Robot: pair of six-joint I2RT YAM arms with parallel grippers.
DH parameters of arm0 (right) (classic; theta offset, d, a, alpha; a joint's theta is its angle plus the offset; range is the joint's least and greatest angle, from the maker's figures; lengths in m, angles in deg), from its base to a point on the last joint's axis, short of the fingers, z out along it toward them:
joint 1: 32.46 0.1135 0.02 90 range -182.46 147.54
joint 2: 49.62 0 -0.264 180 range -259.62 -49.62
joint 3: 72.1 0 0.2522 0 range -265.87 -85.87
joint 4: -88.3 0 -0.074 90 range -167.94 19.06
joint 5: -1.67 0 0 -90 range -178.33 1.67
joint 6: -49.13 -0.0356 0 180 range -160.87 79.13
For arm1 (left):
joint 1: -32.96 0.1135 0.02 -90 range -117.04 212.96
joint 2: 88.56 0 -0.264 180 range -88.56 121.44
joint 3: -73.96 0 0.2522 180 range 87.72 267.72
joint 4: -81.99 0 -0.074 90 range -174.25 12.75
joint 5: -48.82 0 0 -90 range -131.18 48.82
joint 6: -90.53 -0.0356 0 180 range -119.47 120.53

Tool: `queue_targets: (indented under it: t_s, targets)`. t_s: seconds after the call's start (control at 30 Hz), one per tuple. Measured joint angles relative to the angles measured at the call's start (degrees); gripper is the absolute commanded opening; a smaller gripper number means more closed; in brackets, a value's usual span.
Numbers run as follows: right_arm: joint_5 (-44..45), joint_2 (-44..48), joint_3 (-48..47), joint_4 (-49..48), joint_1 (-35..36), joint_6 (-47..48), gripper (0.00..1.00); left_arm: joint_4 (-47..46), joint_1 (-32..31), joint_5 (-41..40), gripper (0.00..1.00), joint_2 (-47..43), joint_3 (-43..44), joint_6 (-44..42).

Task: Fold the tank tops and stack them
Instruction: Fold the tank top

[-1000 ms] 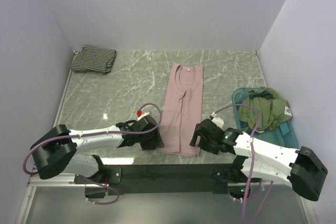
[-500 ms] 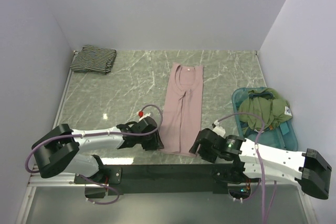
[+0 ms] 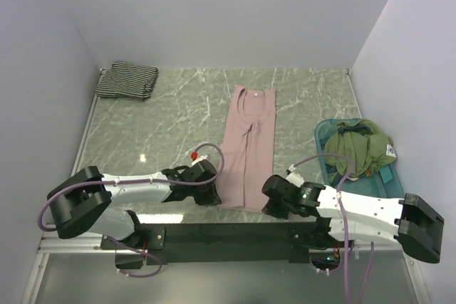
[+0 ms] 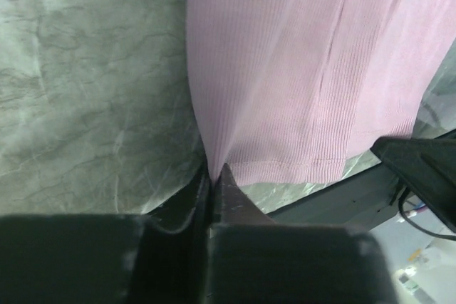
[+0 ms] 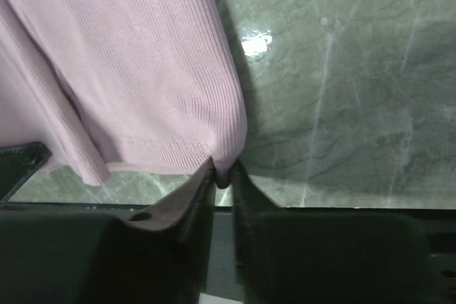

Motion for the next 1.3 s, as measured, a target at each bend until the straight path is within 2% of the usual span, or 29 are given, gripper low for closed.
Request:
queue_targets:
  t_s: [0.03, 0.07, 0.27, 0.6, 0.7, 0.8, 1.0, 1.3]
  targets:
    - [0.24, -0.55, -0.22, 0.20, 0.09, -0.07, 0.03, 0.20, -0.15, -0.13, 0.01, 0.09, 0.26, -0.28]
    - [0.44, -0.94, -0.48, 0.31, 0.15, -0.02, 0.00, 0.52, -0.44, -0.42, 0.01, 0.15, 0.55, -0.61]
    - [1.81, -2.05, -2.54, 3.17, 1.42, 0.61, 0.00, 2.38, -3.34, -2.84, 0.01, 0.24, 1.55, -0.70]
    - [1.75, -2.05, -4.87, 11.74, 15.21, -3.52, 0.00, 5.31, -11.45, -2.05, 0.01, -2.47, 0.04, 3.43]
    - [1.73, -1.27, -6.19, 14.88, 16.11, -4.87, 0.00, 7.61, -12.13, -1.81, 0.01, -3.13, 0.20, 3.85]
    - [2.78, 0.63, -8.41, 17.38, 13.11, -4.15, 0.00, 11.23, -10.43, -1.53, 0.01, -2.71, 2.12, 2.64]
    - [6.45, 0.81, -15.19, 18.18, 0.79, 3.89, 0.00, 14.56, -1.46, -0.87, 0.01, 1.90, 9.86, -3.06]
    - [7.87, -9.38, -22.16, 12.07, -15.87, 19.78, 0.00, 15.43, 9.97, 1.84, 0.01, 11.34, 24.74, -11.17]
